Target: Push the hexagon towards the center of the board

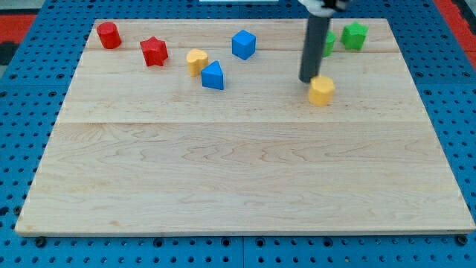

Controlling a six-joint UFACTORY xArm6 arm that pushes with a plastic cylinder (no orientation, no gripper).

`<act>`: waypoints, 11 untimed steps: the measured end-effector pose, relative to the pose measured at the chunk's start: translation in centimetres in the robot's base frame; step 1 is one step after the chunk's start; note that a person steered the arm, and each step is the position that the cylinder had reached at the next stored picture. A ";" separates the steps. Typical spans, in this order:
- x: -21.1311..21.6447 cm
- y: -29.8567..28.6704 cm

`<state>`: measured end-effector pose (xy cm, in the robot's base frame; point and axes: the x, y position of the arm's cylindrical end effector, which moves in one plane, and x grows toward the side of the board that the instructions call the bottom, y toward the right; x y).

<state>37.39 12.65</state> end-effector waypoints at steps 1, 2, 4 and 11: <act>-2.2 0.7; 0.5 4.8; 3.9 1.8; 9.7 -2.5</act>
